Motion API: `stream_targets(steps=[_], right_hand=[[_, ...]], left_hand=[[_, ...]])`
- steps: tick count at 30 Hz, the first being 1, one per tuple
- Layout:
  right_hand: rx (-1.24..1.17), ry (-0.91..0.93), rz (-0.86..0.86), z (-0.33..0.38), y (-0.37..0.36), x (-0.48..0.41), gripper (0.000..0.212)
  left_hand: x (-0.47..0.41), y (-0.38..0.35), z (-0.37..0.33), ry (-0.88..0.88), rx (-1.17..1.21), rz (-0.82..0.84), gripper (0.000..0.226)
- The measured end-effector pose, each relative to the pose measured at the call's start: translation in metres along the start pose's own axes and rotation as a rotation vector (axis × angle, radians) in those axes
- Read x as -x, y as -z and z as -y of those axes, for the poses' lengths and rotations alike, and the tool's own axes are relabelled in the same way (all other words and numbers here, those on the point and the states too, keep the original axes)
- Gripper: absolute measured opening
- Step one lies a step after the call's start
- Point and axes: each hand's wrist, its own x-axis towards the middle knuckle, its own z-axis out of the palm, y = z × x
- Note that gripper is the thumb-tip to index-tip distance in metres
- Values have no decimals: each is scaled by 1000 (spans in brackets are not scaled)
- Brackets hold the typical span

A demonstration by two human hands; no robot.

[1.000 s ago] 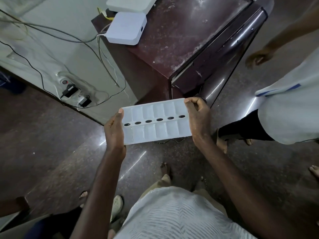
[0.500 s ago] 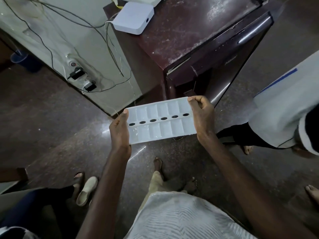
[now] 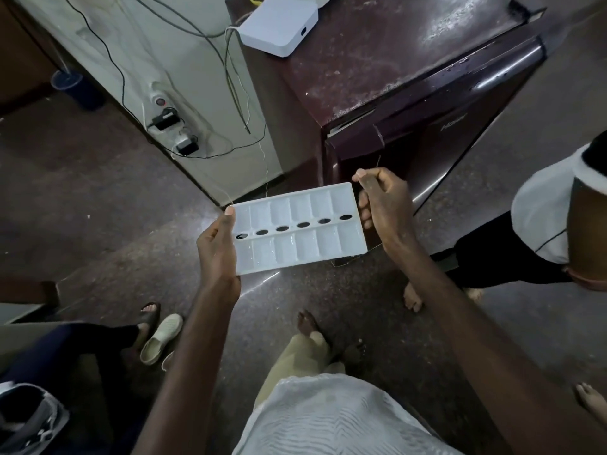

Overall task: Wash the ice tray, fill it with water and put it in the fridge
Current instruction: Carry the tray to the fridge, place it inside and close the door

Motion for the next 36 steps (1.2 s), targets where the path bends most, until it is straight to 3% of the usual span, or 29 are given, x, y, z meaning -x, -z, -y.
stream_targets(steps=[6, 14, 19, 36], right_hand=[[109, 138, -12, 15, -7, -28, 25], [431, 636, -97, 27, -5, -91, 17], [608, 810, -159, 19, 3, -125, 14], [619, 1159, -106, 3, 27, -175, 14]], left_hand=[[-11, -3, -6, 15, 9, -14, 23], [-20, -9, -14, -17, 31, -32, 26], [-10, -20, -15, -24, 38, -71, 24], [62, -80, 41, -5, 166, -404, 27]])
